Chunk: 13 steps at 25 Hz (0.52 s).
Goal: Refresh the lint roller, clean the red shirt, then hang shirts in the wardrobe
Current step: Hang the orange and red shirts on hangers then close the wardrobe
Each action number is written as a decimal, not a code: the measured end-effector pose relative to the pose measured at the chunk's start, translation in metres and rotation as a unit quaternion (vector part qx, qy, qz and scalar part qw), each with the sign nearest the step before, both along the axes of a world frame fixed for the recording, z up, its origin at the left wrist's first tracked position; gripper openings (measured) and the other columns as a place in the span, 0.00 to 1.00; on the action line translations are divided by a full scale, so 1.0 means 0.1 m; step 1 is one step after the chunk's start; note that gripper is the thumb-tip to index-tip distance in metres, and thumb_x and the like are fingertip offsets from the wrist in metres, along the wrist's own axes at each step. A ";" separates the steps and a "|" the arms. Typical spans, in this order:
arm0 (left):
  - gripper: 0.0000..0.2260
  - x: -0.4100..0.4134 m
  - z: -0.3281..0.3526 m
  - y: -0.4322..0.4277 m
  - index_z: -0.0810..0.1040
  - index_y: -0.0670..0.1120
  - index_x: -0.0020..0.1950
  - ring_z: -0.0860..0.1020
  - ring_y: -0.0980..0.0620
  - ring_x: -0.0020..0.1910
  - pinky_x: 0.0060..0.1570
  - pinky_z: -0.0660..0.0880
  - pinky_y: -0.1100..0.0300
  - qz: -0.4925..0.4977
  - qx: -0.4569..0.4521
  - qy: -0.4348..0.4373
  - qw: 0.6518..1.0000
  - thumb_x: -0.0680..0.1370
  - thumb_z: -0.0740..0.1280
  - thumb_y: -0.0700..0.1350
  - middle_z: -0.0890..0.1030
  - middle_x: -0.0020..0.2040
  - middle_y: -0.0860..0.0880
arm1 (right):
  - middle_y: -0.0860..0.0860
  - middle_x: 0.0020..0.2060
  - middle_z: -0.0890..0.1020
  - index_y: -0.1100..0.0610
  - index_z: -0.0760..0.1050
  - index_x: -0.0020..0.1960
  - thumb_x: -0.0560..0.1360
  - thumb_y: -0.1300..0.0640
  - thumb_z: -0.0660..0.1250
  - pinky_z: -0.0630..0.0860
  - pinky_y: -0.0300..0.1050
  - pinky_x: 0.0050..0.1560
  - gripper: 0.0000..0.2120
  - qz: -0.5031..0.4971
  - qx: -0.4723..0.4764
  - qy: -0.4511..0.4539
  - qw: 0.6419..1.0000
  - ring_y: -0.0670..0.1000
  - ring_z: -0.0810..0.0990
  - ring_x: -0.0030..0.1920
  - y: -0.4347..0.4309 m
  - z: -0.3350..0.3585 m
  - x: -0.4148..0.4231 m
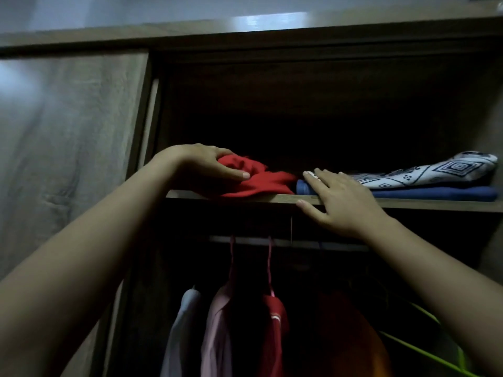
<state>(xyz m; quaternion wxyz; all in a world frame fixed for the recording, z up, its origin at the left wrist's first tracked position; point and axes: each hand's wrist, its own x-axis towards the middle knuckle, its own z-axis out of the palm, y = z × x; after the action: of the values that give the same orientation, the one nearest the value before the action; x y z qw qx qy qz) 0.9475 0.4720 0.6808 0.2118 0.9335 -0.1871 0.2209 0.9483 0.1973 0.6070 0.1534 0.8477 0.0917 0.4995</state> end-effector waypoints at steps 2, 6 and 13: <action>0.34 -0.04 -0.02 0.06 0.65 0.63 0.69 0.76 0.55 0.45 0.37 0.75 0.63 0.001 0.035 -0.035 0.999 0.65 0.73 0.62 0.73 0.56 0.54 | 0.55 0.76 0.57 0.52 0.49 0.76 0.71 0.30 0.43 0.51 0.49 0.74 0.40 0.014 0.037 0.038 0.998 0.53 0.54 0.76 0.04 -0.02 -0.10; 0.24 -0.17 -0.16 0.21 0.73 0.60 0.63 0.79 0.47 0.51 0.50 0.76 0.55 0.002 0.007 -0.184 0.983 0.67 0.73 0.54 0.79 0.51 0.50 | 0.52 0.77 0.49 0.47 0.44 0.76 0.71 0.31 0.56 0.47 0.47 0.74 0.41 0.130 0.137 0.087 0.978 0.50 0.47 0.77 0.30 -0.15 -0.52; 0.24 -0.97 -0.68 0.26 0.73 0.49 0.57 0.80 0.50 0.47 0.49 0.78 0.52 -0.161 -0.244 -0.048 0.955 0.65 0.76 0.52 0.80 0.49 0.48 | 0.54 0.77 0.50 0.44 0.42 0.75 0.64 0.31 0.64 0.47 0.49 0.74 0.49 0.251 0.081 0.040 0.964 0.52 0.50 0.76 1.00 -0.40 -1.25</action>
<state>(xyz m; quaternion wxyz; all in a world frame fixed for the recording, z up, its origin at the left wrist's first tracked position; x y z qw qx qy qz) 0.8501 0.4984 0.6130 0.4570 0.7987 -0.2857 0.2676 0.8233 0.2977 0.5666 -0.0498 0.8264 0.2665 0.4935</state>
